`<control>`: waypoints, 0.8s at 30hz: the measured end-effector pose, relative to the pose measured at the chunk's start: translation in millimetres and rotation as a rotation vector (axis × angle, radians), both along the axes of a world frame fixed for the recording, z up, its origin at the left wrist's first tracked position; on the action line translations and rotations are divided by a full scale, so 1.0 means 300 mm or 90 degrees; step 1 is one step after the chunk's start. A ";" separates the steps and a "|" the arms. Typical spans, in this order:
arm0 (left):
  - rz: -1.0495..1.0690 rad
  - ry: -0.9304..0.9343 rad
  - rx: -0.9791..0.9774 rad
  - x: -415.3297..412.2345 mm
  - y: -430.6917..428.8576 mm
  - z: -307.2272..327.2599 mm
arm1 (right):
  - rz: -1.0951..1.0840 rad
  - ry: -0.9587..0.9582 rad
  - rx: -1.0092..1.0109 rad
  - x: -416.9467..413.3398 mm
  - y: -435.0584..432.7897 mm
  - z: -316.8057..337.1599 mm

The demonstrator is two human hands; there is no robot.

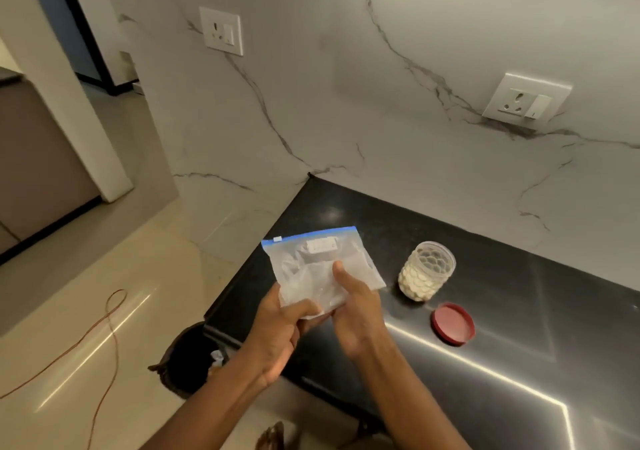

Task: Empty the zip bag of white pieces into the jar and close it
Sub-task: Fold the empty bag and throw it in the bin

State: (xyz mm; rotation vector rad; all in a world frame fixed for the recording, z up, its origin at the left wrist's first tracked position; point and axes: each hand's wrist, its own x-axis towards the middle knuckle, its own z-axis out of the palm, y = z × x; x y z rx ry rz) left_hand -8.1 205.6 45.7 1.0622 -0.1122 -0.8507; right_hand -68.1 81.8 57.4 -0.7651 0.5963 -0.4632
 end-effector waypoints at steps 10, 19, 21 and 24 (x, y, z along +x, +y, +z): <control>0.080 -0.040 0.213 -0.067 0.119 0.002 | 0.108 0.097 -0.568 -0.091 0.186 -0.121; -0.031 -0.157 0.087 -0.094 0.163 -0.014 | 0.238 0.295 -1.151 -0.047 0.251 -0.127; -0.059 -0.179 0.078 -0.056 0.178 -0.002 | 0.244 0.290 -1.163 -0.020 0.279 -0.114; -0.044 -0.208 0.110 0.037 0.227 0.010 | 0.246 0.284 -1.204 0.040 0.357 -0.113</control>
